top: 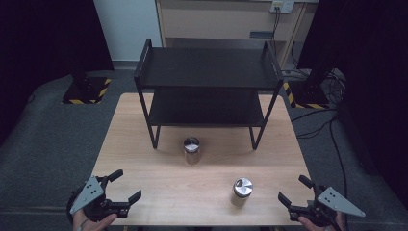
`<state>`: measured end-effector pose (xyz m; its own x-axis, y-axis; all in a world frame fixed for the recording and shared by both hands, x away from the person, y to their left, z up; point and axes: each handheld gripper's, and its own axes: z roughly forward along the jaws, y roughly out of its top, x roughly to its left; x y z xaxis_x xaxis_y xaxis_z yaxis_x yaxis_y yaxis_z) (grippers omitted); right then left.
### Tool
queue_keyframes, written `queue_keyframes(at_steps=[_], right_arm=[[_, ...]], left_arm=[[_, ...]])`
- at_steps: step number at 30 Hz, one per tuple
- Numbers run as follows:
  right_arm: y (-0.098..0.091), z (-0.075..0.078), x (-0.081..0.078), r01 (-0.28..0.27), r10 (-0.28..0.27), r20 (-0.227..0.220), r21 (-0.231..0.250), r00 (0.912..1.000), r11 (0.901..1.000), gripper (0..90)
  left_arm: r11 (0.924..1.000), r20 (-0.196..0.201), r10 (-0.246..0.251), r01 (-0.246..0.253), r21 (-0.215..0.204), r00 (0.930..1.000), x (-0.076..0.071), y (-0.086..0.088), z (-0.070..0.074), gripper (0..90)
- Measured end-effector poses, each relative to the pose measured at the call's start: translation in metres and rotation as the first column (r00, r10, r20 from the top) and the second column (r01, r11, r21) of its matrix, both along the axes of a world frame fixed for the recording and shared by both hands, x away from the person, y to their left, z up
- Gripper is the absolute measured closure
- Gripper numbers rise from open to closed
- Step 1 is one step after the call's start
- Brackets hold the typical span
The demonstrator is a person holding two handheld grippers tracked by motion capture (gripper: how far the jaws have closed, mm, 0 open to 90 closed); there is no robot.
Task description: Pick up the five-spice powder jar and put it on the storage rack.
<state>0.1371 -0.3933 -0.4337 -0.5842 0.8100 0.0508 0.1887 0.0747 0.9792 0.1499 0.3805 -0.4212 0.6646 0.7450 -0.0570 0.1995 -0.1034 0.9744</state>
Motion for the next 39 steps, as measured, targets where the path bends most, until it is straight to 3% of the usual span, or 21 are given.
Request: queue_keyframes(at_steps=[4,39], right_arm=[[0.0011,0.0005,0.0001,-0.006,0.006,0.005,-0.012,1.0000,0.9999,2.8],[0.0024,0.0005,0.0005,-0.012,0.012,0.012,-0.026,0.9998,0.9996,3.2]], left_arm=[[0.9999,-0.001,0.000,0.000,0.012,1.0000,0.0004,-0.0012,0.0004,2.1],[0.9999,0.007,0.009,-0.009,-0.009,0.9999,-0.0028,-0.0010,0.0010,1.9]])
